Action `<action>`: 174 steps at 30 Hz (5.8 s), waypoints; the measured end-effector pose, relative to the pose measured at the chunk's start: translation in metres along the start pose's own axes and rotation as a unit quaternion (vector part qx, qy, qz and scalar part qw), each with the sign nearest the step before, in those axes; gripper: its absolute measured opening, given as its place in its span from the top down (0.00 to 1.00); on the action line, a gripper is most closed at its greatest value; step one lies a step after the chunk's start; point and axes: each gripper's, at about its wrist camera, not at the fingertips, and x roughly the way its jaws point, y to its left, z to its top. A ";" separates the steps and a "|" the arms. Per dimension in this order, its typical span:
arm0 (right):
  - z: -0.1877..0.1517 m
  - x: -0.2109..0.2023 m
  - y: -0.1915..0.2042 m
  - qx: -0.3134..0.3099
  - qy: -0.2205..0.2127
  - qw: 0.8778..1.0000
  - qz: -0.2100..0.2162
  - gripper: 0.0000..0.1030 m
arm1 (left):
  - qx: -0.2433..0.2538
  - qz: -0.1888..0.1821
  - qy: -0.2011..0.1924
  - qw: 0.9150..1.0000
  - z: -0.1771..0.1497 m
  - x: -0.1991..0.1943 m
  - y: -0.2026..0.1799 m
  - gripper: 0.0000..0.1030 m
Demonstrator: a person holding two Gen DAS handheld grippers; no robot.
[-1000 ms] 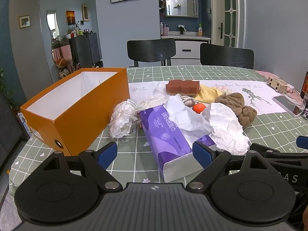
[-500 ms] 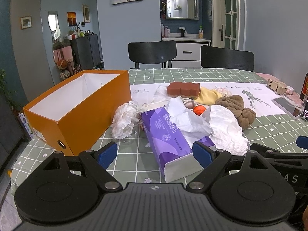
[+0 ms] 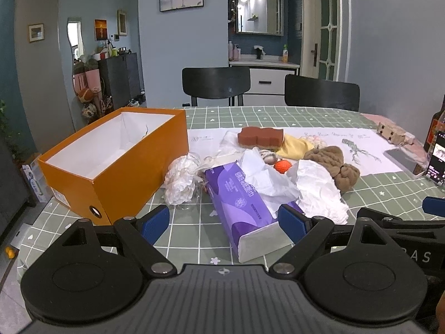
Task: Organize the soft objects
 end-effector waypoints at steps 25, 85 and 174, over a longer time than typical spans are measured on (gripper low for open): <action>0.075 0.057 -0.048 -0.132 -0.074 0.986 0.075 0.02 | 0.100 -0.174 0.030 0.979 0.092 0.107 -0.020 0.10; 0.099 0.311 -0.095 -0.136 0.228 0.931 0.248 0.04 | 0.577 -0.289 0.162 0.747 0.158 0.446 -0.109 0.00; 0.045 0.072 0.005 -0.389 0.245 0.834 0.306 0.39 | 0.538 -0.275 0.138 0.785 0.048 0.084 0.110 0.14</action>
